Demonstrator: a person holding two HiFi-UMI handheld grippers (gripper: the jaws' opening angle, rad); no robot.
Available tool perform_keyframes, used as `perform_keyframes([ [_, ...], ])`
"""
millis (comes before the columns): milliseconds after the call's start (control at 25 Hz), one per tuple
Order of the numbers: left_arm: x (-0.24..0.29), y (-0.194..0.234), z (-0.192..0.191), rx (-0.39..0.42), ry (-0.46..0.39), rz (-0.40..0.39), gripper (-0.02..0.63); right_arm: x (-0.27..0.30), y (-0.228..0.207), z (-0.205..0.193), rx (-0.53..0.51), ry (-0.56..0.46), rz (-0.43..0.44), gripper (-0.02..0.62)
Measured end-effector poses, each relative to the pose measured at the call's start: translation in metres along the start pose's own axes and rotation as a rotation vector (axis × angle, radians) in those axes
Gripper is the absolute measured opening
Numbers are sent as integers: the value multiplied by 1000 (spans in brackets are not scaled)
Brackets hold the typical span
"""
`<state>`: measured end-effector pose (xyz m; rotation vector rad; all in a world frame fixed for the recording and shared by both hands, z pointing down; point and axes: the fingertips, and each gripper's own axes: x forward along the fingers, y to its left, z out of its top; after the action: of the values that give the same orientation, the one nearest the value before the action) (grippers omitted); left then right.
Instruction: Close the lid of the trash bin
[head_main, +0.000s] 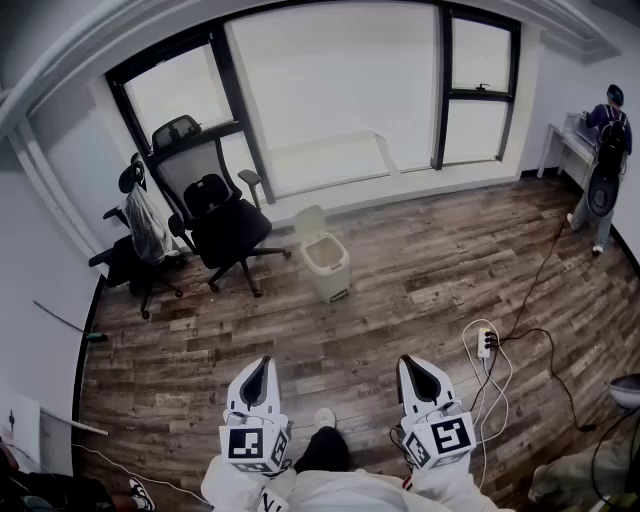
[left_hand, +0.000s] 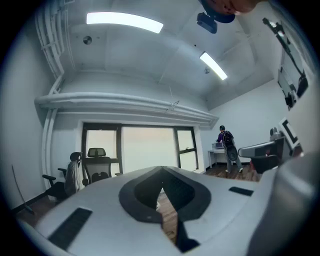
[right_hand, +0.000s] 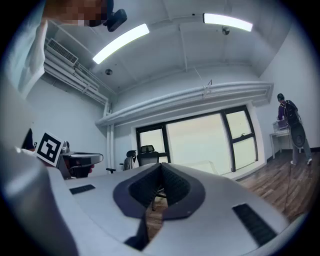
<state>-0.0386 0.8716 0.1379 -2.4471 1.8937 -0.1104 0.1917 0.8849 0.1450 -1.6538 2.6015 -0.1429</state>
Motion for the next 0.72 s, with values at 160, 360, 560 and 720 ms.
perform_keyframes([
  [160,46,8,-8,-6,3,-21,9,39,-15,-9,-1,8,-5,25],
  [360,130,47,-33,-13,5,-42,8,121,-31,-23,-1,18,-9,25],
  [560,245,102,-37,14,19,-61,8,244,-61,-21,-6,37,-23,25],
  [720,337,160,-29,9,54,-49,8,357,-89,-14,-14,63,-31,25],
])
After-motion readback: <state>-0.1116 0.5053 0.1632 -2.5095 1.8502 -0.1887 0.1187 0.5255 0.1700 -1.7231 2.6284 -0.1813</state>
